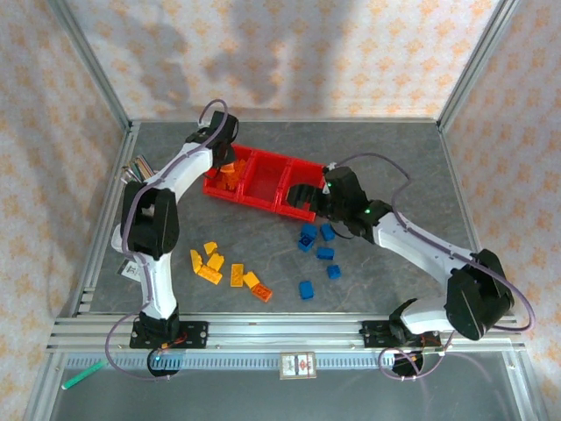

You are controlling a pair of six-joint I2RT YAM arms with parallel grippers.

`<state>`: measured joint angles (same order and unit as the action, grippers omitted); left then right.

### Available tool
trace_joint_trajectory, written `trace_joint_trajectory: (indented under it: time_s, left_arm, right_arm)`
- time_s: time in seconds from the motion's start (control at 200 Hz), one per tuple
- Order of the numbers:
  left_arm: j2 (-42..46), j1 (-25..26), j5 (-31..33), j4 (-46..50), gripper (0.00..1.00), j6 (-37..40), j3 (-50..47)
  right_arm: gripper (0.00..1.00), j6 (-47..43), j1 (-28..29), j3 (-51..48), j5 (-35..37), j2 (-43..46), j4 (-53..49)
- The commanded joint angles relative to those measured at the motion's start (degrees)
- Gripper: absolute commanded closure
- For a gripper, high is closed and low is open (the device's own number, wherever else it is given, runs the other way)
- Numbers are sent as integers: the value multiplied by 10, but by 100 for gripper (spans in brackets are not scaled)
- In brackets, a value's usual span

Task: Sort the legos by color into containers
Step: Place the lego in the container, then pick up the lego from the middle-left of the table.

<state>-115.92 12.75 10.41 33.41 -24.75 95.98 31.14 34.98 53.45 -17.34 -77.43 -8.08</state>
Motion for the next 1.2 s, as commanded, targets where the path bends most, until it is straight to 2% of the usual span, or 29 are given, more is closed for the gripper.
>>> trace_joint_trajectory:
  time_s: [0.0, 0.055, 0.11, 0.155, 0.345, 0.475, 0.651, 0.871, 0.926, 1.041, 1.191]
  left_arm:
    - [-19, 3, -13, -1, 60, 28, 30]
    - [-26, 3, -10, 2, 56, 29, 39]
    - [-31, 3, -1, 14, 46, 30, 52]
    - [-31, 3, 3, 24, 42, 32, 63]
    - [5, 3, -6, 52, 38, 37, 79]
    - [82, 6, -42, 47, 37, 25, 19]
    - [211, 32, -88, 14, 37, -17, -128]
    - [356, 129, -78, 26, 32, -122, -289]
    - [391, 158, -55, 43, 32, -170, -323]
    - [461, 218, -50, 52, 32, -270, -405]
    - [523, 327, -45, 66, 31, -423, -478]
  right_arm:
    - [0, 6, 3, 30, 28, -8, 2]
    - [0, 3, 3, 38, 31, -10, -5]
    - [0, 1, 3, 44, 32, -10, -12]
    - [0, 1, 3, 46, 32, -8, -14]
    - [0, -2, 5, 37, 32, 10, -14]
    - [0, -10, 7, 30, 29, 17, -23]
    - [0, -24, 16, 16, 12, 23, -43]
    - [0, -46, 35, -24, 4, 44, -69]
    - [0, -48, 41, -39, 2, 53, -67]
    - [0, -48, 59, -83, -11, 72, -45]
    - [0, -46, 81, -135, -46, 84, -9]
